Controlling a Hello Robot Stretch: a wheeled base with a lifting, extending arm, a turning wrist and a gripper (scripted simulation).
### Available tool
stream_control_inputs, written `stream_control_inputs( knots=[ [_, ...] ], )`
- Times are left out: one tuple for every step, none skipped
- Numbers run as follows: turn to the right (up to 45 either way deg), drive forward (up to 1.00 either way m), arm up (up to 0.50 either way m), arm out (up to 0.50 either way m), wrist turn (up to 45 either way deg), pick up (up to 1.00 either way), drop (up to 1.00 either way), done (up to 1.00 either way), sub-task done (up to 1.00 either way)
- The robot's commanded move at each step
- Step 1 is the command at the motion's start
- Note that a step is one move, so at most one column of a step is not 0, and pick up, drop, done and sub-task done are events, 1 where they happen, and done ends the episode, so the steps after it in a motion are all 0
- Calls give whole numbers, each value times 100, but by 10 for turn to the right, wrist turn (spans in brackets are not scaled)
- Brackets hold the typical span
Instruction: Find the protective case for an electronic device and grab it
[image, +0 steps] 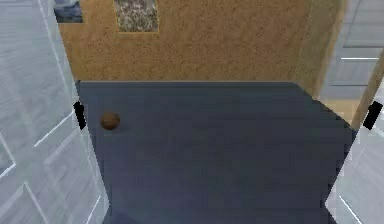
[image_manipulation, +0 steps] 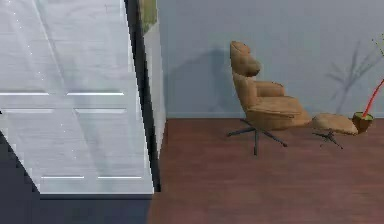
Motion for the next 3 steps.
stream_control_inputs(
  knots=[
    [450, 0, 0, 0, 0, 0, 0, 0, 0],
    [450, 0, 0, 0, 0, 0, 0, 0, 0],
    [420, 0, 0, 0, 0, 0, 0, 0, 0]
  ],
)
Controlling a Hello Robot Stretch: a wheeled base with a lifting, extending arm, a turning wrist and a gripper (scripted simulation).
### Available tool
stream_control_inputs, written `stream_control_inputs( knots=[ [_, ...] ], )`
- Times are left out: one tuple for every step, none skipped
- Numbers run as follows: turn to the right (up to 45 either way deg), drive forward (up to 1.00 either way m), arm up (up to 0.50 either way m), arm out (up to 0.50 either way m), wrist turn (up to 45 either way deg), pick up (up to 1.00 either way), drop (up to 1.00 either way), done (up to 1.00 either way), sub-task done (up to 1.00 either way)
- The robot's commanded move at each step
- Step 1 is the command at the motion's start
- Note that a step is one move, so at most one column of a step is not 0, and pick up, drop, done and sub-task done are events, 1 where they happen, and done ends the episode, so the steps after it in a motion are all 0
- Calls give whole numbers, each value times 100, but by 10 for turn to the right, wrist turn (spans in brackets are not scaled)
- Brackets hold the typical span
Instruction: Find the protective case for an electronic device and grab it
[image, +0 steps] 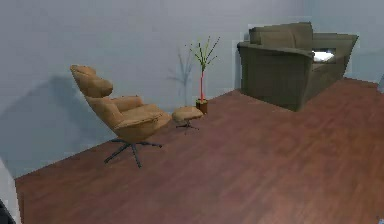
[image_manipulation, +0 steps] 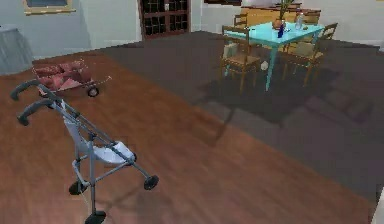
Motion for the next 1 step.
stream_control_inputs(
  knots=[
    [0, 100, 0, 0, 0, 0, 0, 0, 0]
  ],
)
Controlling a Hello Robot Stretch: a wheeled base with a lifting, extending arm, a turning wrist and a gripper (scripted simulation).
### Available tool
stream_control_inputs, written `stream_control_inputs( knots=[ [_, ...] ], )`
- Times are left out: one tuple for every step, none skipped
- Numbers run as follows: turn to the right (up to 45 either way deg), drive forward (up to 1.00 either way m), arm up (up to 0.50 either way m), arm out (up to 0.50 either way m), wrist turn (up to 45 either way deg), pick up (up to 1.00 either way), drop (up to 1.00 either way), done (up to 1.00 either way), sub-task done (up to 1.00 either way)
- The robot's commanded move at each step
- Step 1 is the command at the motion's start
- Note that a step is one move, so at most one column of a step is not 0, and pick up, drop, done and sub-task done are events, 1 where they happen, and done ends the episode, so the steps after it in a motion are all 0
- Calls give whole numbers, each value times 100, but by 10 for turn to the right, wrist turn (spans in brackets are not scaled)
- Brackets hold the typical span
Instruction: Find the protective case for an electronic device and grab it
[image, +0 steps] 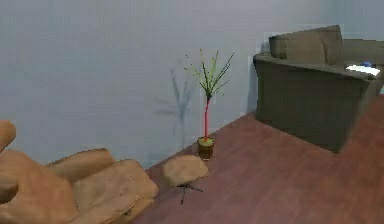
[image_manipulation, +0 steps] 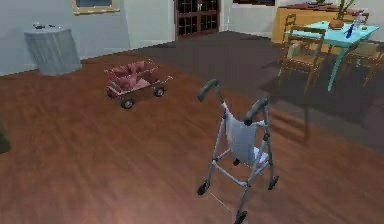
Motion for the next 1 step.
stream_control_inputs(
  knots=[
    [360, 0, 0, 0, 0, 0, 0, 0, 0]
  ],
)
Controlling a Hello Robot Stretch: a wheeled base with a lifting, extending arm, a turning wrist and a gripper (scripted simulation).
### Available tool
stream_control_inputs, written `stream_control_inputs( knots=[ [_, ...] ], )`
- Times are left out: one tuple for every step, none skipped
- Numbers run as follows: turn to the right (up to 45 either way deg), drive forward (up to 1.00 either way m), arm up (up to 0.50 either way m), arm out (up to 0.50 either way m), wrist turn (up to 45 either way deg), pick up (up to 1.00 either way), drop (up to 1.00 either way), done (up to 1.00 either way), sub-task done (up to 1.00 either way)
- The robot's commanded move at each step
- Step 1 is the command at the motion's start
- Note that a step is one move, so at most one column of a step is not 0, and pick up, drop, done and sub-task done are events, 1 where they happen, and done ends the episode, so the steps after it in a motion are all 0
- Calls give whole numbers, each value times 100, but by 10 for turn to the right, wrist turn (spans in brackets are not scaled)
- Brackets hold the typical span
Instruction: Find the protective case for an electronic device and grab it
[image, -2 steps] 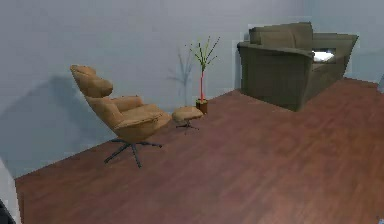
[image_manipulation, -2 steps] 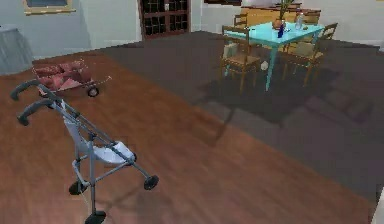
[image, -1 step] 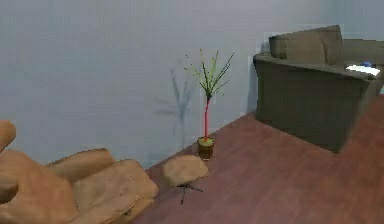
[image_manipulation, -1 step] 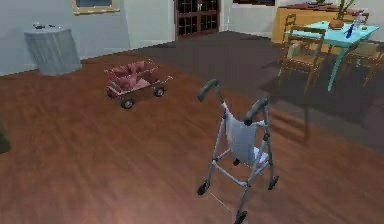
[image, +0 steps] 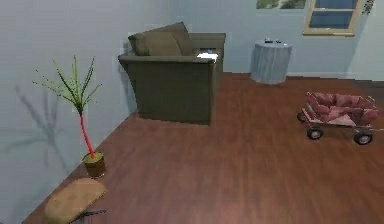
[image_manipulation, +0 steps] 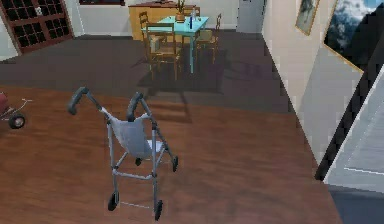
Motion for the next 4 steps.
stream_control_inputs(
  knots=[
    [0, 5, 0, 0, 0, 0, 0, 0, 0],
    [90, 0, 0, 0, 0, 0, 0, 0, 0],
    [0, 75, 0, 0, 0, 0, 0, 0, 0],
    [450, 0, 0, 0, 0, 0, 0, 0, 0]
  ],
)
